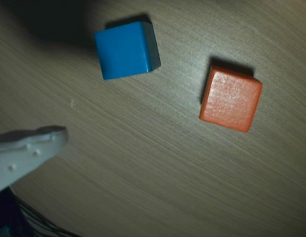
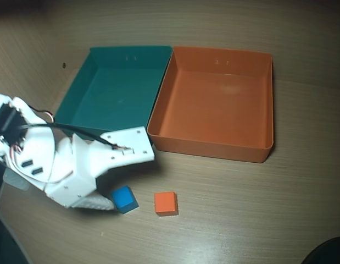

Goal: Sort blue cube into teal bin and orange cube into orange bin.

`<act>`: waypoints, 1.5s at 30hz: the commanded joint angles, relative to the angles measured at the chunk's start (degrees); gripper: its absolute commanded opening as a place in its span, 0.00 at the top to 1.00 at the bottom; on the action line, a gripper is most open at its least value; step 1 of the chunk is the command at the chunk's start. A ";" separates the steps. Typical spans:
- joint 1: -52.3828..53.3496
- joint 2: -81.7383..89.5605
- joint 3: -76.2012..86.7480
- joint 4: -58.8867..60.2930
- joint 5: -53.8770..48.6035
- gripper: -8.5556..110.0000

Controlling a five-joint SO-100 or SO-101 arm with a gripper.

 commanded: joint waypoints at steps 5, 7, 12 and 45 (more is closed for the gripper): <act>-0.44 -6.33 -4.57 -0.70 -0.70 0.67; -0.53 -7.91 -4.66 -0.70 -1.05 0.68; -0.62 -9.84 -4.75 -0.79 -1.67 0.68; -1.76 -17.05 -4.04 -10.37 -0.62 0.69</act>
